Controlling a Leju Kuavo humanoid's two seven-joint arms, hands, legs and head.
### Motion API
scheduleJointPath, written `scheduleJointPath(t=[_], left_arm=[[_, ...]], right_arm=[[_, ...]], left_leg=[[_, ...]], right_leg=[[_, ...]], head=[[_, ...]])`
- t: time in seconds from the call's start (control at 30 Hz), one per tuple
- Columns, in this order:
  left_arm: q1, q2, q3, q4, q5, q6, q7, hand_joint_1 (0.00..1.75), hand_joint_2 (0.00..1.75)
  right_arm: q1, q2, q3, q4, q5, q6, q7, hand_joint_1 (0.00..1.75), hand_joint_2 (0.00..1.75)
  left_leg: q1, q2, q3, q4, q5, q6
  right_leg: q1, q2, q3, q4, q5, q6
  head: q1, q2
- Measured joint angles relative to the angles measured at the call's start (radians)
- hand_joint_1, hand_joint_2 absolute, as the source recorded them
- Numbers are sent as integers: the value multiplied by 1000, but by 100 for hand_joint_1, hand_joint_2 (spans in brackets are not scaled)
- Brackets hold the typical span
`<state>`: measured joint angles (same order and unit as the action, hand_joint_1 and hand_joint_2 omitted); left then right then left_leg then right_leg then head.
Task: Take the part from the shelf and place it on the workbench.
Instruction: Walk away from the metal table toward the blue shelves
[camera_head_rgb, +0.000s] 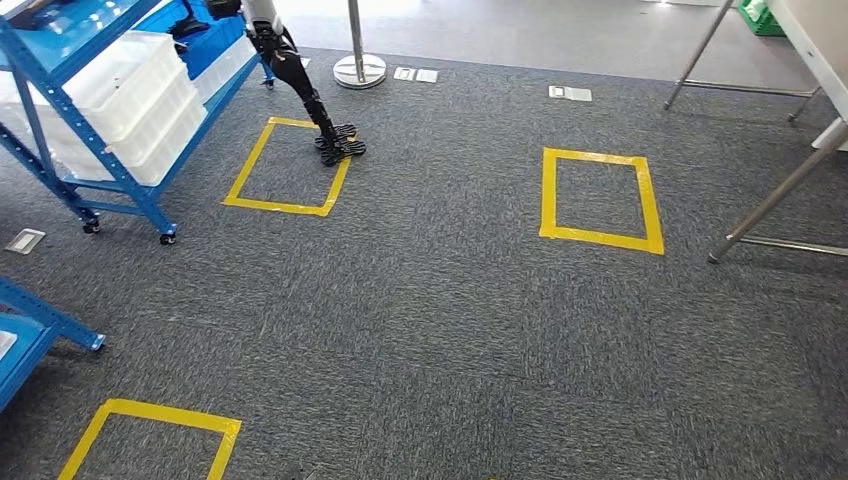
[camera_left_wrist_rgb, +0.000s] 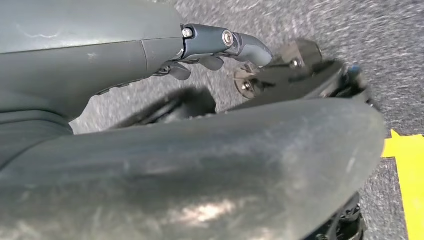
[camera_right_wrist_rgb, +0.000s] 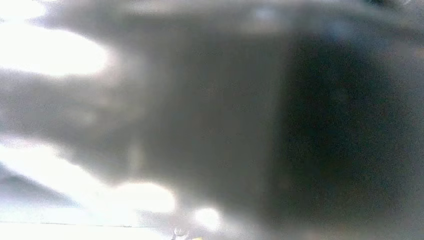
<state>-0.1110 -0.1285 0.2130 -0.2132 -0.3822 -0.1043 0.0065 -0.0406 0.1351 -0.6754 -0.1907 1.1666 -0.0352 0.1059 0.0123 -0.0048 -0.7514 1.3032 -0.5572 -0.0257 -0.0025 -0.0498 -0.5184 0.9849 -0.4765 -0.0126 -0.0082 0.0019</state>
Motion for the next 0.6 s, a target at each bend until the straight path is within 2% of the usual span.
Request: scheduleJointPath(t=[0.03,0.07,0.1,0.17,0.2,0.27,0.3,0.33,0.4,0.47,0.5,0.53,0.57,0.6], left_arm=[[1,0,2,0,2,-6,-2,0,0],[2,0,4,0,4,-14,-4,0,0],[2,0,5,0,5,-21,-7,0,0],[0,0,6,0,9,-33,-15,0,0],[-1,0,7,0,12,-37,-19,0,0],[-1,1,9,0,16,-42,-23,0,0],[-1,1,10,0,16,-43,-25,0,0],[-1,1,10,0,17,-44,-27,0,0],[-3,1,10,0,20,-45,-33,0,0],[-4,1,10,0,22,-46,-38,0,0],[-4,2,10,0,21,-46,-40,0,0],[-3,2,10,0,21,-47,-42,0,0],[-3,2,10,0,20,-47,-44,0,0],[-3,2,10,0,19,-47,-46,0,0]], right_arm=[[0,0,0,0,0,1,0,0,0],[-1,0,0,0,1,3,1,0,0],[-1,0,0,0,1,3,1,0,0],[-1,0,0,0,3,4,0,0,0],[-2,-1,0,0,3,4,0,0,0],[-7,0,0,0,3,4,-1,0,0],[-9,0,0,0,3,4,-1,0,0],[-10,0,0,0,4,4,-2,0,0],[-9,1,0,0,4,5,-4,0,0],[-6,1,0,0,3,6,-6,0,0],[-6,1,0,0,3,6,-7,0,0],[-5,1,0,0,2,6,-7,0,0],[-5,1,0,0,2,6,-7,0,0],[-5,1,0,0,1,6,-7,0,0]], left_leg=[[4,5,17,-24,18,-4],[8,18,53,-84,48,-9],[10,40,96,-157,74,-12],[7,67,156,-258,104,-5],[3,68,163,-273,105,2],[-2,43,159,-276,110,20],[-2,32,156,-279,114,28],[0,21,155,-281,119,35],[2,-3,150,-283,125,47],[1,-30,144,-283,129,52],[1,-45,142,-283,131,53],[0,-60,141,-283,133,53],[0,-75,141,-283,135,51],[1,-89,141,-283,138,48]], right_leg=[[-1,-13,0,0,-1,1],[-3,-26,2,1,-2,4],[-3,-37,3,3,-6,8],[1,-56,3,9,-14,21],[3,-65,5,9,-16,27],[2,-81,9,8,-17,37],[0,-70,8,15,-24,41],[-2,-48,-2,37,-38,42],[-7,16,-56,150,-94,37],[-8,43,-124,288,-143,33],[-8,46,-140,315,-147,36],[-8,48,-135,298,-133,43],[-9,54,-110,243,-107,49],[-10,73,-73,165,-75,54]], head=[[0,0],[0,0],[-1,0],[1,0],[2,0],[5,0],[5,0],[6,0],[9,0],[10,0],[10,0],[10,0],[10,0],[10,0]])
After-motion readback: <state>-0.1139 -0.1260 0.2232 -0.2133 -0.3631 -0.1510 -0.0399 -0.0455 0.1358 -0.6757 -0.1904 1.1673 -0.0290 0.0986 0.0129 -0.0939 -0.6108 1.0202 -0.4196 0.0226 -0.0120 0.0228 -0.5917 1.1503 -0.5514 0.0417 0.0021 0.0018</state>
